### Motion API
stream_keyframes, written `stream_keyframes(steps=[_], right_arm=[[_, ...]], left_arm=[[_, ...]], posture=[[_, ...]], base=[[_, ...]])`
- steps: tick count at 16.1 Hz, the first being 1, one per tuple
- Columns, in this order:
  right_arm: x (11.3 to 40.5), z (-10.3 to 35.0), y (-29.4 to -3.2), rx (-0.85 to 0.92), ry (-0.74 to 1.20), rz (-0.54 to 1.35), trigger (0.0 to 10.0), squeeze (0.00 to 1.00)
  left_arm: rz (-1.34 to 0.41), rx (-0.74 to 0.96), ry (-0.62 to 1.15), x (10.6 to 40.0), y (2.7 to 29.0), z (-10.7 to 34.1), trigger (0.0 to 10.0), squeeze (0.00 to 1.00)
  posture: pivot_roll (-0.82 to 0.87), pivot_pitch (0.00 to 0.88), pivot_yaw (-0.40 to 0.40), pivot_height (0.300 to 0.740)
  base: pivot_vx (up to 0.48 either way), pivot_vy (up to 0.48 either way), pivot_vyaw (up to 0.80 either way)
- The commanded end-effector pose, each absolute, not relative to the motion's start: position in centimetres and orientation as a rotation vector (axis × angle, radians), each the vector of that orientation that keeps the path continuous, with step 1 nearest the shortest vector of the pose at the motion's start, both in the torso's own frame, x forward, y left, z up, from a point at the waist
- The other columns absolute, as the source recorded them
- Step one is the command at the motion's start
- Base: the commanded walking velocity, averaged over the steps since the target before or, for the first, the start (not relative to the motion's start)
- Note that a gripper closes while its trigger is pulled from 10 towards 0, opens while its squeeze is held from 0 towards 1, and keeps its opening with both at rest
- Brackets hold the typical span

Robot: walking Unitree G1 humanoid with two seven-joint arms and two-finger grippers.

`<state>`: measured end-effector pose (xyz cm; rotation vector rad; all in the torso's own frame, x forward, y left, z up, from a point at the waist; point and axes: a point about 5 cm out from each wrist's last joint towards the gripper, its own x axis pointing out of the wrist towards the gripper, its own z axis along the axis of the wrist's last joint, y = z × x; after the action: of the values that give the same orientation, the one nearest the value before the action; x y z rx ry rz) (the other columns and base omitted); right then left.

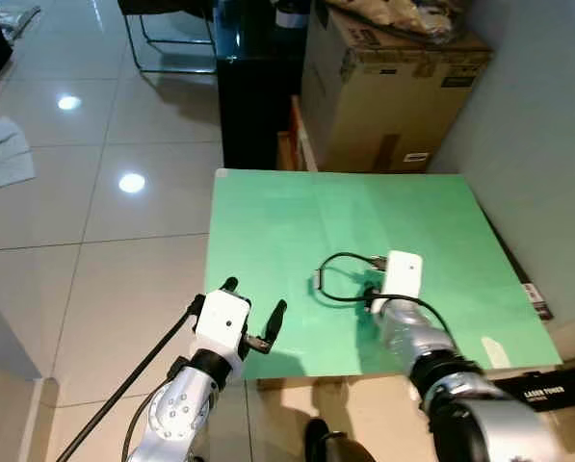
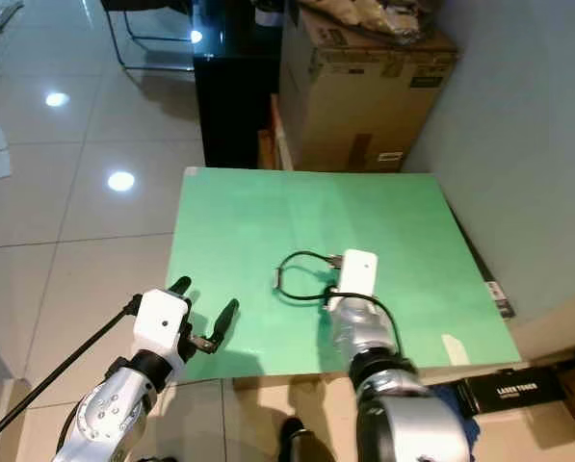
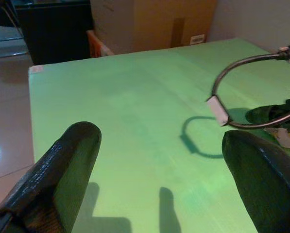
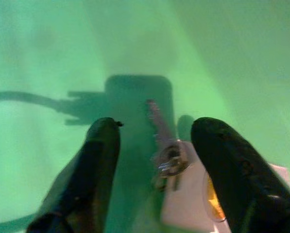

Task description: Hang keys on a hook

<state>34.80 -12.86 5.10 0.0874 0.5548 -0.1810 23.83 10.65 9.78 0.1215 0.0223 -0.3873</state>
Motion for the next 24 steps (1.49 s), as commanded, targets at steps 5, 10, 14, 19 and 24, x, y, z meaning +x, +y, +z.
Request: stream_keyframes(steps=[5, 10, 14, 19, 24], right_arm=[[34.0, 3.9, -12.3, 0.141, 0.620, -0.173, 0.0, 0.00], [34.7, 5.2, -12.6, -0.044, 0.500, -0.177, 10.0, 0.00], [34.3, 5.1, -12.5, -0.086, 0.443, -0.203, 10.0, 1.00], [33.3, 4.0, -10.7, -0.018, 0.519, -0.183, 10.0, 1.00], [33.3, 4.5, -11.0, -0.072, 0.474, -0.241, 10.0, 0.00]], left_arm=[[-0.400, 0.114, 0.004, 23.6, 10.4, 10.1, 10.0, 0.00], [-0.393, 0.113, 0.007, 23.5, 10.6, 10.1, 10.0, 0.00], [-0.399, 0.109, 0.007, 23.6, 10.3, 10.1, 10.0, 0.00], [-0.404, 0.111, 0.007, 23.7, 10.3, 10.1, 10.0, 0.00], [-0.401, 0.110, 0.008, 23.7, 10.3, 10.0, 10.0, 0.00]], posture=[[0.02, 0.224, -0.098, 0.740], [0.02, 0.229, -0.098, 0.740], [0.01, 0.231, -0.095, 0.740], [0.01, 0.231, -0.093, 0.740], [0.01, 0.231, -0.100, 0.740]], base=[[0.000, 0.000, 0.00], [0.000, 0.000, 0.00], [0.000, 0.000, 0.00], [0.000, 0.000, 0.00], [0.000, 0.000, 0.00]])
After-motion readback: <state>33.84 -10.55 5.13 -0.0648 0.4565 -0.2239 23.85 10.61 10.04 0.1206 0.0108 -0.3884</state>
